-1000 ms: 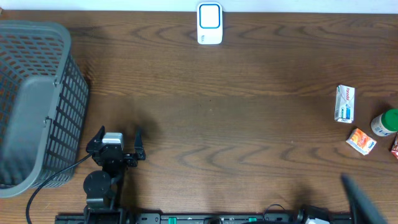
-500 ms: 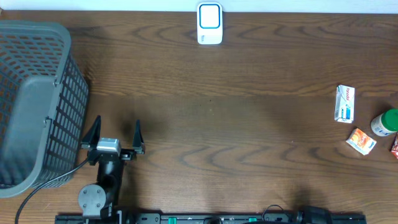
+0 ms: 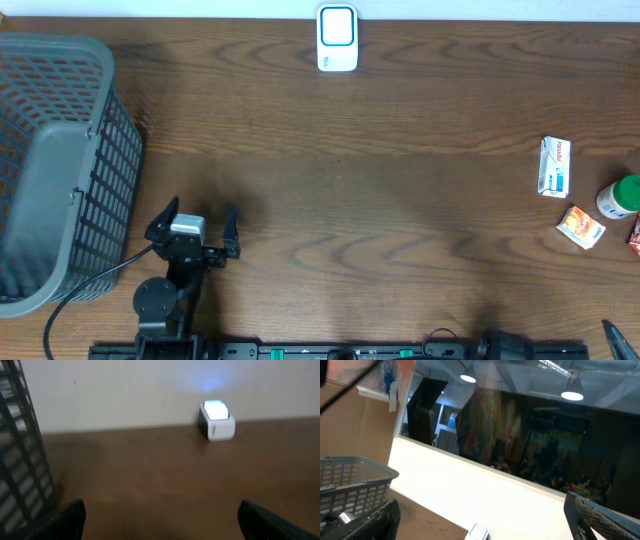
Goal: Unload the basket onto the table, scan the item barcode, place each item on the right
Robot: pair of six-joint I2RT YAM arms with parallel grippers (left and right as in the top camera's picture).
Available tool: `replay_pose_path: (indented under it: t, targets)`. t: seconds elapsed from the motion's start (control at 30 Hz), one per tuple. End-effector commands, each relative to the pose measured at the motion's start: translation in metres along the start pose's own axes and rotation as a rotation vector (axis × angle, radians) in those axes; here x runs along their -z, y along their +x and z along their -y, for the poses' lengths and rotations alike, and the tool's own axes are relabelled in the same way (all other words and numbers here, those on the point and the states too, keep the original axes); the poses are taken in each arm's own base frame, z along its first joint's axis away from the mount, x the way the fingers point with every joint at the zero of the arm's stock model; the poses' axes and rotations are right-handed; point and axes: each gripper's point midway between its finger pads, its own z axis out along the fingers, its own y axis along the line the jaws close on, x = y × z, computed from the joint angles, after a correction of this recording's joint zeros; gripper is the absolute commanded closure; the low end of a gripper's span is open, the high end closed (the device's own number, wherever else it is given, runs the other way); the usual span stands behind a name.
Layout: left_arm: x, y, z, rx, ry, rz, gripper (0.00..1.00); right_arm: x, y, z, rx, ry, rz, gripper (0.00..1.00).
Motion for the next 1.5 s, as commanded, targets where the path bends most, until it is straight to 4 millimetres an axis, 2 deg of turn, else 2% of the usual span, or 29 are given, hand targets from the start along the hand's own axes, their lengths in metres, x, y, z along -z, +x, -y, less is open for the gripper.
replay_pose_path:
  t: [0.0,0.07,0.17,0.33,0.5,0.63,0.8,0.93,0.97,1.07,1.1,1.2,1.47]
  targets:
    - [0.001,0.009,0.003,-0.007,0.014,-0.041,0.04,-0.003,0.006,0.006,-0.003,0.024,-0.017,0.01]
    - [0.002,0.022,0.003,0.002,0.015,-0.094,0.04,-0.003,0.006,0.01,-0.003,0.043,-0.016,0.01]
    - [0.002,0.025,0.003,0.004,0.015,-0.105,0.04,-0.001,0.003,0.022,0.002,0.112,-0.003,0.01]
    - [0.002,0.025,0.003,0.004,0.015,-0.105,0.04,0.007,-0.022,0.043,0.031,0.208,0.095,0.01]
    - [0.002,0.025,0.003,0.004,0.015,-0.105,0.04,0.016,-0.054,0.05,0.064,0.216,0.227,0.01]
    - [0.002,0.025,0.003,0.004,0.015,-0.105,0.04,0.017,-0.056,0.054,0.063,0.237,0.237,0.01]
    - [0.002,0.025,0.003,0.004,0.015,-0.105,0.04,0.008,-0.016,0.053,-0.084,0.212,0.097,0.01]
    - [0.002,0.025,0.003,0.004,0.015,-0.105,0.04,0.002,0.029,0.056,-0.161,0.221,-0.056,0.01]
    - [0.002,0.025,0.003,0.004,0.015,-0.105,0.04,0.002,0.042,0.058,-0.182,0.237,-0.099,0.01]
    - [0.002,0.025,0.003,0.004,0.015,-0.105,0.04,0.013,0.074,0.086,-0.201,0.418,-0.21,0.01]
    - [0.002,0.025,0.003,0.004,0.015,-0.105,0.04,0.015,0.083,0.085,-0.213,0.426,-0.246,0.01]
    - [0.002,0.025,0.003,0.004,0.015,-0.105,0.04,0.014,0.092,0.078,-0.233,0.386,-0.281,0.01]
    - [0.002,0.025,0.003,0.004,0.015,-0.105,0.04,0.011,0.108,0.082,-0.244,0.404,-0.32,0.01]
